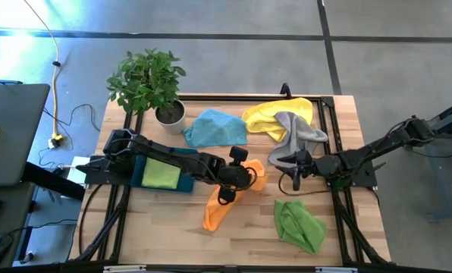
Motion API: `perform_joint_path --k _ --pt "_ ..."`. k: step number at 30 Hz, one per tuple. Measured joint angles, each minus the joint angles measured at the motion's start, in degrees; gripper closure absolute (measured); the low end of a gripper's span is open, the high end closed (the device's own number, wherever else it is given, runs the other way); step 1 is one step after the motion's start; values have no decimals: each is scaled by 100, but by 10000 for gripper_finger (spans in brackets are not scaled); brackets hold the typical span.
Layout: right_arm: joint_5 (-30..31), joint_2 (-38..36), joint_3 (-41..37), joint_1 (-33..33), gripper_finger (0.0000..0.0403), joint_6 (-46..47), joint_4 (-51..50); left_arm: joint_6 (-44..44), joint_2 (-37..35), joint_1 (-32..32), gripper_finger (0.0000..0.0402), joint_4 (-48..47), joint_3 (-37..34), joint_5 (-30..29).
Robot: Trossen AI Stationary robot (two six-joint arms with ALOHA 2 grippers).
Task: Fold microfiber towels
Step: Fold the orange microfiber towel on the table
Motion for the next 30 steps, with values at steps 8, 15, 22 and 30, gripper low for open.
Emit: perform_joint_path --k 8,15,22,30 --pt "-970 218 0 1 256 136 371 116 0 -2 398 16 2 -2" --pt "-1460 1126 0 2 255 -746 1581 154 0 -2 398 25 2 2" --pt "-1407 1956 0 -1 228 -1207 2583 81 0 -15 398 35 2 46" --pt "-1634 2671 526 -146 210 -1431 2943 61 0 -50 398 283 9 79"
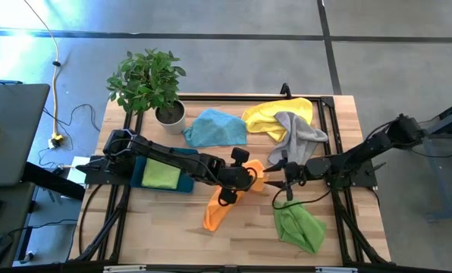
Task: Fold microfiber towels
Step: Fold the orange microfiber towel on the table
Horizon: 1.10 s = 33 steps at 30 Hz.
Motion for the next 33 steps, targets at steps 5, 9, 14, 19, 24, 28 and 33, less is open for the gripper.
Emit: perform_joint_path --k 5,9,14,19,24,28,33 --pt "21 398 606 -149 210 -162 -600 -32 0 -73 398 32 2 -50" --pt "-77 542 895 -221 210 -9 -1231 -123 0 -162 399 -137 126 -342" --pt "-580 603 962 -216 210 196 -1477 -375 0 -267 398 -493 403 -955" --pt "-779 593 962 -219 210 507 -1756 -650 0 -354 398 -1007 658 -1163" --pt "-790 592 962 -216 210 811 -2329 -966 0 -426 398 -1352 719 -1375" --pt "-787 592 960 -216 211 901 -2410 -1064 0 -437 398 -1366 721 -1495" --pt "-724 592 960 -219 239 1039 -2419 -1343 0 -435 399 -1347 721 -1695"
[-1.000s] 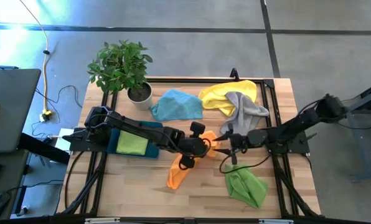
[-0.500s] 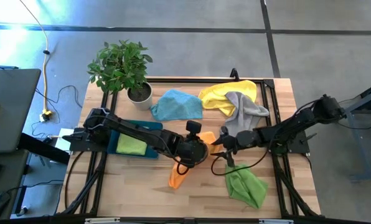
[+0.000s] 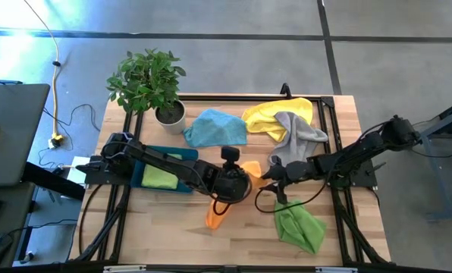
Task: Fold microfiber towels
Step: Fold the orange microfiber towel on the table
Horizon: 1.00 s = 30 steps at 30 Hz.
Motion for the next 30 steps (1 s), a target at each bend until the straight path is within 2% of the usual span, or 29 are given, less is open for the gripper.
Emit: perform_joint_path --k 5,12,18,20,22,26,30 --pt "19 0 0 1 280 67 -5 -187 0 0 398 2 0 -315" --pt "363 0 0 0 331 565 -56 -433 0 2 398 40 0 -320" --pt "452 0 0 0 397 756 -145 -680 0 0 398 37 0 -298" --pt "450 0 0 2 397 917 -169 -922 0 1 398 11 0 -123" --pt "422 0 -2 2 400 1228 -208 -1226 0 4 399 -57 0 308" --pt "-151 0 -2 2 402 1742 -302 -1732 9 13 395 -64 -127 1240" --pt "-723 0 -2 16 402 2178 -376 -1961 42 13 368 124 -407 1603"
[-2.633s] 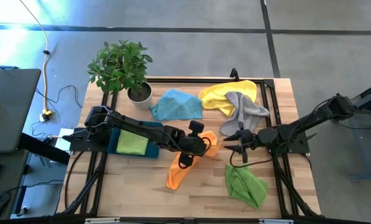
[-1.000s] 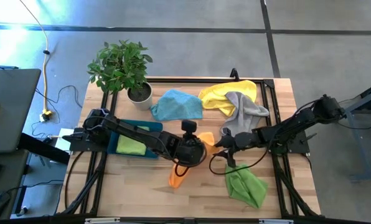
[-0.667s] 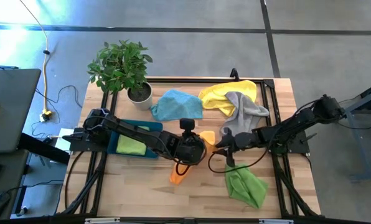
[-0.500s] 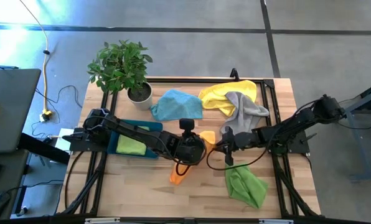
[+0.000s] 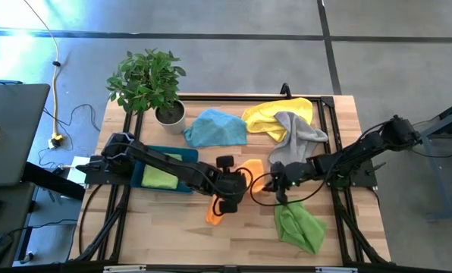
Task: Fold microfiber towels
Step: Fold the orange microfiber towel on the table
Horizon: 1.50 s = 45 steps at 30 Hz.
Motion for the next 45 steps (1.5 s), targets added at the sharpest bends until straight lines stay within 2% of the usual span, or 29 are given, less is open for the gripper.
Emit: perform_joint_path --k 3,7,11,15,20,26,32,45 --pt "-204 -1 17 77 402 218 -72 -198 55 5 337 218 -269 381" --pt "-187 -2 363 241 402 214 -848 -251 225 1 294 725 -595 699" --pt "251 0 1008 408 403 -152 -2295 232 446 -50 264 1110 -725 596" --pt "874 -2 1704 535 403 -431 -3882 824 636 -113 251 1502 -725 409" --pt "1453 -2 2162 646 403 -927 -4672 1704 764 -155 254 2139 -709 407" --pt "1864 -2 2418 678 403 -1507 -5114 2180 782 -155 270 2328 -721 968" --pt "2381 -2 2690 677 403 -1811 -5774 2130 784 -153 288 2187 -721 1437" --pt "2583 -2 3566 673 403 -2040 -6481 1679 784 -144 310 1274 -721 1447"
